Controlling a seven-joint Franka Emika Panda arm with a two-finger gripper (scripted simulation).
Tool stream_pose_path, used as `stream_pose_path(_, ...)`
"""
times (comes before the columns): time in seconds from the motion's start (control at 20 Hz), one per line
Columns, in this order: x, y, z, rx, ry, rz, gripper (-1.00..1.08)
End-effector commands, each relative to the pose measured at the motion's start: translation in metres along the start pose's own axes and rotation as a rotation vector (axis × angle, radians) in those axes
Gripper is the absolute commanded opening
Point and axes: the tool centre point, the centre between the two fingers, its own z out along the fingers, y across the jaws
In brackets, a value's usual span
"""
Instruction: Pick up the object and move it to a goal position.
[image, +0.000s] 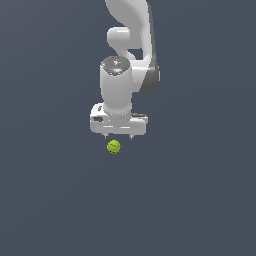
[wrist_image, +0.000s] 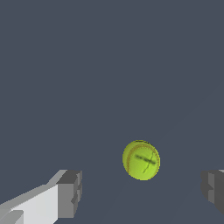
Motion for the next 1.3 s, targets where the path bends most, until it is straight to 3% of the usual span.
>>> stream_pose_path(0.0, -0.007, 0.008, 0.019, 0.006, -0.012, 0.03, 1.0)
stream_pose_path(0.5, -0.036, 0.033, 0.079, 0.021, -0.049, 0.135, 1.0)
stream_pose_path(0.9, -0.037, 0.033, 0.086, 0.021, -0.051, 0.138, 1.0)
stream_pose_path(1.25, -0.041, 0.033, 0.118, 0.021, -0.051, 0.14, 1.0)
